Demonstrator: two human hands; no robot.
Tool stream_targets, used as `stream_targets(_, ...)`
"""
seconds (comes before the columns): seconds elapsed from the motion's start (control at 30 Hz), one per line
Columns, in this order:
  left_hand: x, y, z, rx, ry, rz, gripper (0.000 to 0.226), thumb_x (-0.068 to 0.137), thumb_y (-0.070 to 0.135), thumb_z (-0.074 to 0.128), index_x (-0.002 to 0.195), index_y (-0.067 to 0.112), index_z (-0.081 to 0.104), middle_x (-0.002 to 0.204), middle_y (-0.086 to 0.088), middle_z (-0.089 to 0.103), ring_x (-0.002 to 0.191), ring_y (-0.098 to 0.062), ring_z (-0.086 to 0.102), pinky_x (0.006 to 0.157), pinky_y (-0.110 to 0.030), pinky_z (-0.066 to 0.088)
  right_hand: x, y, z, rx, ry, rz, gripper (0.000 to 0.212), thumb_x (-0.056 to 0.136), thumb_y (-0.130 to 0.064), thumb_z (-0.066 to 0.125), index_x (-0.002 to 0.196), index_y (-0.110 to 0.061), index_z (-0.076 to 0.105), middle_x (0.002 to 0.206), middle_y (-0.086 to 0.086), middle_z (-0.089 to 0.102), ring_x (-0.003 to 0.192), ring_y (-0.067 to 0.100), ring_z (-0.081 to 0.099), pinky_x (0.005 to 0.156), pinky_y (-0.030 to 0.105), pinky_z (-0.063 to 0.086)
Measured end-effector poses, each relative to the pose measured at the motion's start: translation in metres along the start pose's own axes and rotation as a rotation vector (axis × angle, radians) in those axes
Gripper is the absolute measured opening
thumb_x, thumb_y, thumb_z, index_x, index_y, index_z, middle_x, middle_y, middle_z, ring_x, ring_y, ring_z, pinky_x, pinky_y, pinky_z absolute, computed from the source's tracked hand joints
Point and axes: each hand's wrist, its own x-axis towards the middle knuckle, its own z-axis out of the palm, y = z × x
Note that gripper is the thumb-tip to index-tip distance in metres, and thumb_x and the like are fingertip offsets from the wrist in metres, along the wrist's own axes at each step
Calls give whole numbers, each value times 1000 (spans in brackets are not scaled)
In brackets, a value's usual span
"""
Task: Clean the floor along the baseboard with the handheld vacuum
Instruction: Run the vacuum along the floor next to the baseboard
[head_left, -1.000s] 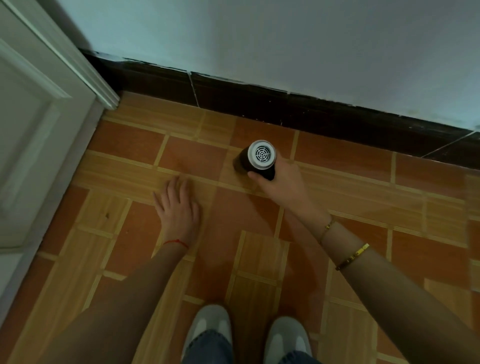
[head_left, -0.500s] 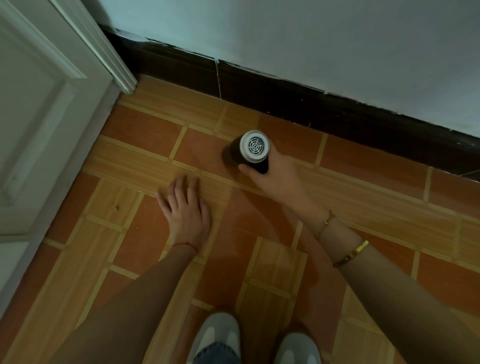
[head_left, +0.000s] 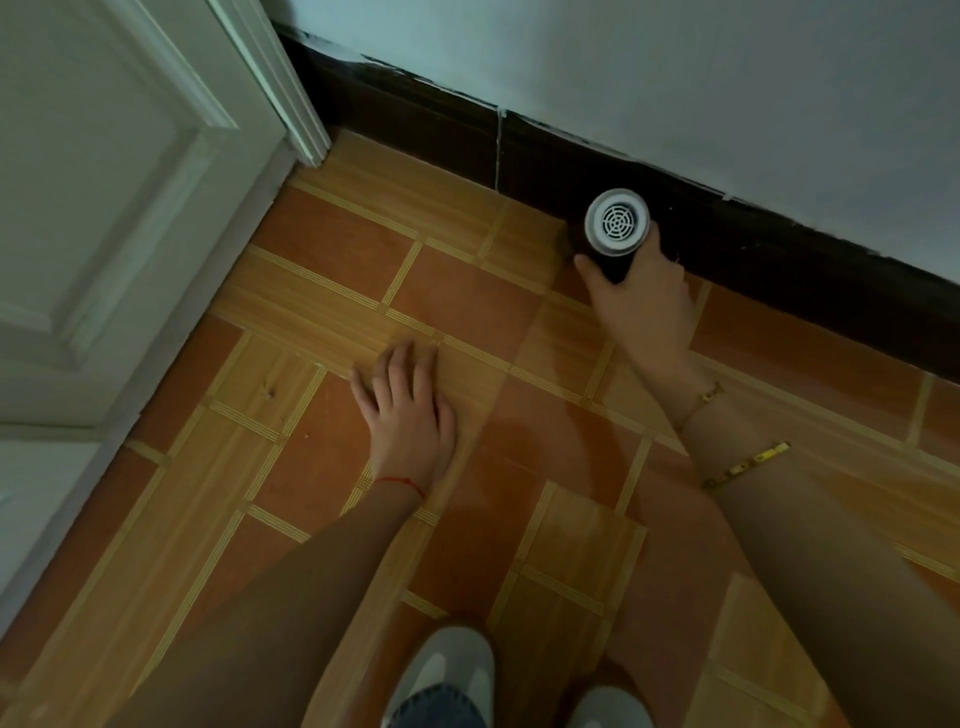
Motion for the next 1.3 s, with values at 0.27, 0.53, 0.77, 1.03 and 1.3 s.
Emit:
stream_targets(0.27, -1, -3, 1, -22, 37, 23, 48, 101, 28, 44, 147, 14, 42, 152, -13, 40, 146, -32, 30, 120, -64, 11, -16, -30, 30, 101, -274, -147, 72, 84, -51, 67, 144, -23, 39, 128, 0, 64, 115, 22, 61, 93, 39, 53)
stream_targets(0.53, -6, -33, -15, -79, 88, -76, 46, 95, 20, 39, 139, 8, 45, 145, -13, 45, 139, -33, 37, 121, -62, 13, -49, -51, 54, 159, -628, -274, 66, 82, -47, 71, 139, -27, 44, 127, -6, 63, 118, 17, 58, 99, 42, 50)
stream_targets(0.77, -11, -67, -17, 0, 151, -183, 37, 98, 15, 46, 135, 8, 48, 144, -15, 46, 134, -35, 42, 120, -63, 14, -47, -60, 52, 169, -442, -244, 66, 85, -41, 70, 141, -21, 43, 130, -2, 62, 117, 17, 59, 96, 35, 50)
stream_targets(1.03, 12, -60, -17, -28, 108, -222, 44, 100, 27, 28, 137, 10, 46, 147, -16, 42, 138, -37, 39, 120, -65, 10, -48, -58, 60, 172, -470, -309, 68, 84, -42, 71, 141, -20, 42, 127, -2, 63, 113, 16, 61, 94, 34, 53)
stream_targets(1.3, 23, -64, -12, -38, 92, -248, 47, 99, 26, 33, 144, 13, 41, 151, -15, 37, 142, -35, 35, 119, -68, 9, -15, -67, 69, 173, -269, -282, 69, 86, -42, 69, 144, -17, 42, 126, -1, 64, 111, 17, 63, 86, 24, 50)
